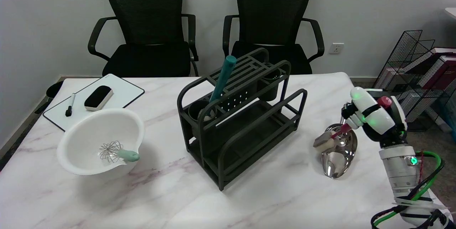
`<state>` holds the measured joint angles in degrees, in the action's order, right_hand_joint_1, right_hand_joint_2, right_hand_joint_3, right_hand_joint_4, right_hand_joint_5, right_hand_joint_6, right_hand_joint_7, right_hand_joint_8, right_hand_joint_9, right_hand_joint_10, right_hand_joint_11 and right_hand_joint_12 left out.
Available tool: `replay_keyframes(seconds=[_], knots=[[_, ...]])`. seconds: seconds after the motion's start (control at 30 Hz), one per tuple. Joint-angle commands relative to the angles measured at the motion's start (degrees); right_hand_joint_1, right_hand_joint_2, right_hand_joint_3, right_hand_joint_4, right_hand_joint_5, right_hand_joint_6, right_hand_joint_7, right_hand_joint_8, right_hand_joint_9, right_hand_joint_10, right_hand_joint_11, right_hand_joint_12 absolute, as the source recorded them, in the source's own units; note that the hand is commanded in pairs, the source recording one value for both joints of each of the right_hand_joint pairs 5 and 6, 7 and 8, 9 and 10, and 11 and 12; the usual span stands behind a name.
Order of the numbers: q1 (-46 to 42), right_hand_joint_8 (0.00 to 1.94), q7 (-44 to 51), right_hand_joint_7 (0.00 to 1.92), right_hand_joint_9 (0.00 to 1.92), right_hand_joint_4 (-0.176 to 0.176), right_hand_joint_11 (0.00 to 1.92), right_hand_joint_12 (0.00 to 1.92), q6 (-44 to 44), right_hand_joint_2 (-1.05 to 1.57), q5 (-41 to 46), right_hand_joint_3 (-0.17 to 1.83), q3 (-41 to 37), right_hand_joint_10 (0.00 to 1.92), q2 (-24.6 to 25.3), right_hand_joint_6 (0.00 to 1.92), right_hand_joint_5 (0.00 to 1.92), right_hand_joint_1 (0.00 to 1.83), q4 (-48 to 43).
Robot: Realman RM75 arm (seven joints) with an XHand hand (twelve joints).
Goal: Place the pink sponge bottle brush into the kitchen storage rack.
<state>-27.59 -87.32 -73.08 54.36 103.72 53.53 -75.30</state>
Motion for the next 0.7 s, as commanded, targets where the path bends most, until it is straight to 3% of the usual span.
replay_keyframes(seconds=[0.03, 0.27, 0.57, 0.7], knots=[[10.23, 1.92, -11.24, 1.92, 1.92, 0.0, 1.92, 1.92, 5.71, 1.57, -7.77, 0.36, -10.22, 1.92, -5.09, 1.92, 1.92, 1.05, 9.11], [19.17, 1.92, -18.08, 1.92, 1.92, 0.0, 1.92, 1.92, 9.3, 1.57, -10.63, 0.38, -10.23, 1.92, -7.74, 1.92, 1.92, 1.05, 14.57], [22.12, 1.92, -18.74, 1.92, 1.92, 0.0, 1.92, 1.92, 24.33, 1.57, -14.94, 0.47, -22.34, 1.92, -8.67, 1.92, 1.92, 1.06, 13.93], [23.09, 1.92, -19.81, 1.92, 1.92, 0.0, 1.92, 1.92, 28.62, 1.57, -16.9, 0.5, -23.55, 1.92, -9.65, 1.92, 1.92, 1.06, 11.98]])
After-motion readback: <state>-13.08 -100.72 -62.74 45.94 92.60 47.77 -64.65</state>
